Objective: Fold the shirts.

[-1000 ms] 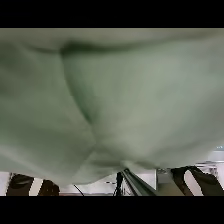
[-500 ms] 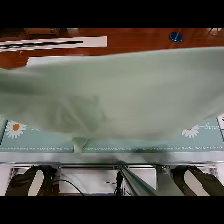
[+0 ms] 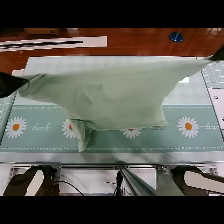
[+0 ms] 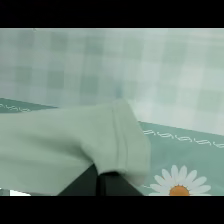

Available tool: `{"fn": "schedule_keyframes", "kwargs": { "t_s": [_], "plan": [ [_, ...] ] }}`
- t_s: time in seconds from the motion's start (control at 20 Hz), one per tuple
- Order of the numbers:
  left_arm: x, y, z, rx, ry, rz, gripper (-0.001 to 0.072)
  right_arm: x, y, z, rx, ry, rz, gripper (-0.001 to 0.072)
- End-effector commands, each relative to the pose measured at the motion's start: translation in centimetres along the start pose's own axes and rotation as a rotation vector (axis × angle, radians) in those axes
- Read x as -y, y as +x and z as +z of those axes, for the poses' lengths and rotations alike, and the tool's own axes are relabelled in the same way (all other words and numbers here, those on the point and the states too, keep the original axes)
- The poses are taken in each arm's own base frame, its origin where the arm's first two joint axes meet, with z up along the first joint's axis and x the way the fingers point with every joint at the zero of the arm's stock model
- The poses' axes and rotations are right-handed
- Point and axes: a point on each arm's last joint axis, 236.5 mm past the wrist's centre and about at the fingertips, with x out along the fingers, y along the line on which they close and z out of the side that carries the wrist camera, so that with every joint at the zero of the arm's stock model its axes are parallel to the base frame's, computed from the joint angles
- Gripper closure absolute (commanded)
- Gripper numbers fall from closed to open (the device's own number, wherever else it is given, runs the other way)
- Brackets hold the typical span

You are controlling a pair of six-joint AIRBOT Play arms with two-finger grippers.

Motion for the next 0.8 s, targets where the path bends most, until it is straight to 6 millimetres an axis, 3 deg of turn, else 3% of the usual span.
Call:
{"fn": "schedule_keyframes", "kwargs": {
  "t_s": [0.0, 0.15, 0.25, 0.35, 0.45, 0.55, 0.75],
  "plan": [
    [-2.2, 5.5, 2.2, 0.053, -0.087, -0.056, 0.0681, -0.5, 5.7, 2.5, -0.035, -0.027, 0.052, 0.0694],
    [-2.4, 10.4, 2.0, 0.0, -0.084, -0.104, 0.0681, -0.9, 7.6, 6.9, 0.113, -0.037, 0.047, 0.0694],
    [-2.7, 13.8, 1.3, -0.042, -0.094, -0.112, 0.0681, -0.8, 7.5, 9.8, 0.234, -0.036, 0.035, 0.0694],
    [-3.3, 17.1, 0.2, -0.084, -0.115, -0.105, 0.0681, -0.3, 7.2, 11.5, 0.303, -0.03, 0.014, 0.0694],
    [-3.9, 19.9, -1.7, -0.149, -0.137, -0.099, 0.0681, 1.1, 7.8, 11.2, 0.28, -0.033, -0.04, 0.0694],
    [-4.2, 22.2, -4.0, -0.224, -0.155, -0.097, 0.0681, 3.0, 9.4, 9.7, 0.194, -0.031, -0.098, 0.0694],
    [-4.3, 24.7, -6.9, -0.313, -0.169, -0.097, 0.0681, 5.3, 13.4, 6.5, 0.007, -0.011, -0.136, 0.0694]
  ]
}}
